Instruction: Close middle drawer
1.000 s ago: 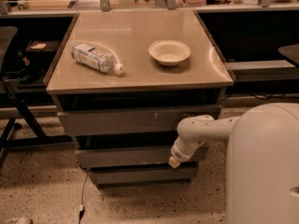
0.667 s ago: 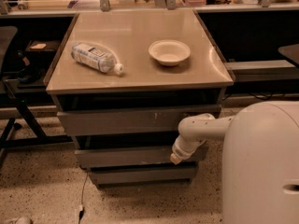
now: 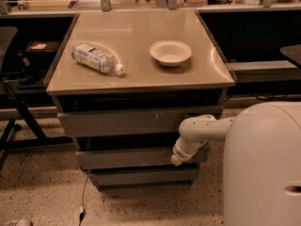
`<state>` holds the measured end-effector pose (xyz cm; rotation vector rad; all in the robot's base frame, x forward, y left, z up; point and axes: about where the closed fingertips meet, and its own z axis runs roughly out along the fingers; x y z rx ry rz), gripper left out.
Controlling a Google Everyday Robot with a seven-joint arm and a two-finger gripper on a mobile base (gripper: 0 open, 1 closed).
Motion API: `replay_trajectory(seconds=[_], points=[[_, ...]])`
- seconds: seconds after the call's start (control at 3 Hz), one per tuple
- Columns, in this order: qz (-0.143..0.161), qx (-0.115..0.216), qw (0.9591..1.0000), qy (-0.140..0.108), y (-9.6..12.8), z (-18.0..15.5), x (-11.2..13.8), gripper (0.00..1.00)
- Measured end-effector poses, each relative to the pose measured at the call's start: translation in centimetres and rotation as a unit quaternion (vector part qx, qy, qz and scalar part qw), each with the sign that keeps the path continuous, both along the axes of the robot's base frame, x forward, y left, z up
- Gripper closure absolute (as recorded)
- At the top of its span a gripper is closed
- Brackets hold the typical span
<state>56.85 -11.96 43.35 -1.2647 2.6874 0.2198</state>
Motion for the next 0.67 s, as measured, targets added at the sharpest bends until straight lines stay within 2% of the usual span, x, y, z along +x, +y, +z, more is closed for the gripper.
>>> replay_trajectory(seconds=[0.67], points=[[0.0,0.0,1.0,0.0,0.0,0.0,0.0,0.12]])
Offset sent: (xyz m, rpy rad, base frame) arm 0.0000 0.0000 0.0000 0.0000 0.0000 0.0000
